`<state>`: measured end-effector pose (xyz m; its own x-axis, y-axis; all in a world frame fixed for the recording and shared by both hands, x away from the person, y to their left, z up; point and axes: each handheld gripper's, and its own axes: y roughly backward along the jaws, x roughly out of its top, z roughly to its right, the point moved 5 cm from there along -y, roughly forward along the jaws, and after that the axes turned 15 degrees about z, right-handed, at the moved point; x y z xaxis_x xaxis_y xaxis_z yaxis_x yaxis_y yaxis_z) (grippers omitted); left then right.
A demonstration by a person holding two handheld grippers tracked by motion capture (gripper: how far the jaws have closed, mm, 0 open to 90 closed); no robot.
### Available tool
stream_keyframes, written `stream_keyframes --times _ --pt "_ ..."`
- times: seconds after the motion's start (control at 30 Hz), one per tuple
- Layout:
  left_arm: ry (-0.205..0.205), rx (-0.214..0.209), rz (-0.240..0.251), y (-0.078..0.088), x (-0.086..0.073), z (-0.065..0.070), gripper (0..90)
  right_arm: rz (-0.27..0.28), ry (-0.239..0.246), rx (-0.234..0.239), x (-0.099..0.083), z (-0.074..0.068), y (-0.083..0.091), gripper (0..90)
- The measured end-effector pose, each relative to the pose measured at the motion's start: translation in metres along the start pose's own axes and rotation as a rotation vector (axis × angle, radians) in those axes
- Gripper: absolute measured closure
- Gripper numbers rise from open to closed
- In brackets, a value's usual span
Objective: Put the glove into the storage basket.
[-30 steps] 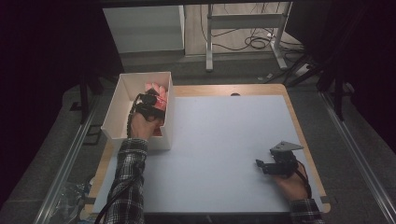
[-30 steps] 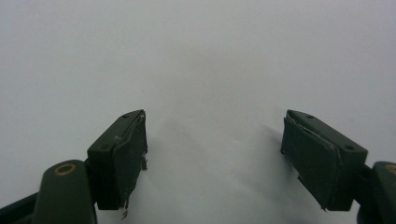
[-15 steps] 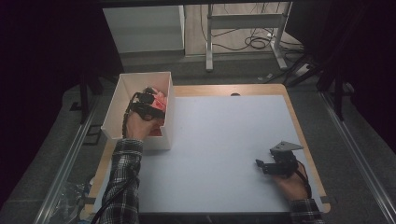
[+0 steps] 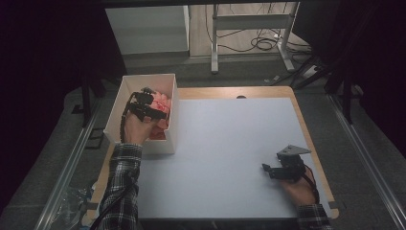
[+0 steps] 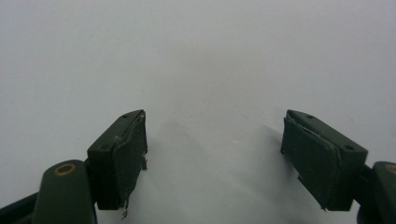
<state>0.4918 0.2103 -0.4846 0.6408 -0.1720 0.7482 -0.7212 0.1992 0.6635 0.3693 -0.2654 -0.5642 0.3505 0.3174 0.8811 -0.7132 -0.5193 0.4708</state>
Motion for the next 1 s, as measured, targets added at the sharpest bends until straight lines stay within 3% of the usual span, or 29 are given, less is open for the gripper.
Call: stream_keyframes --times 0.57,1.0 --pt "-0.03 -0.014 0.076 0.032 0.004 0.003 2.5 0.0 0.0 0.0 0.0 0.0 0.0 22.8" --pt "-0.039 -0.032 0.129 0.064 -0.019 0.003 0.4 0.0 0.002 -0.001 0.0 0.0 0.0 22.8"
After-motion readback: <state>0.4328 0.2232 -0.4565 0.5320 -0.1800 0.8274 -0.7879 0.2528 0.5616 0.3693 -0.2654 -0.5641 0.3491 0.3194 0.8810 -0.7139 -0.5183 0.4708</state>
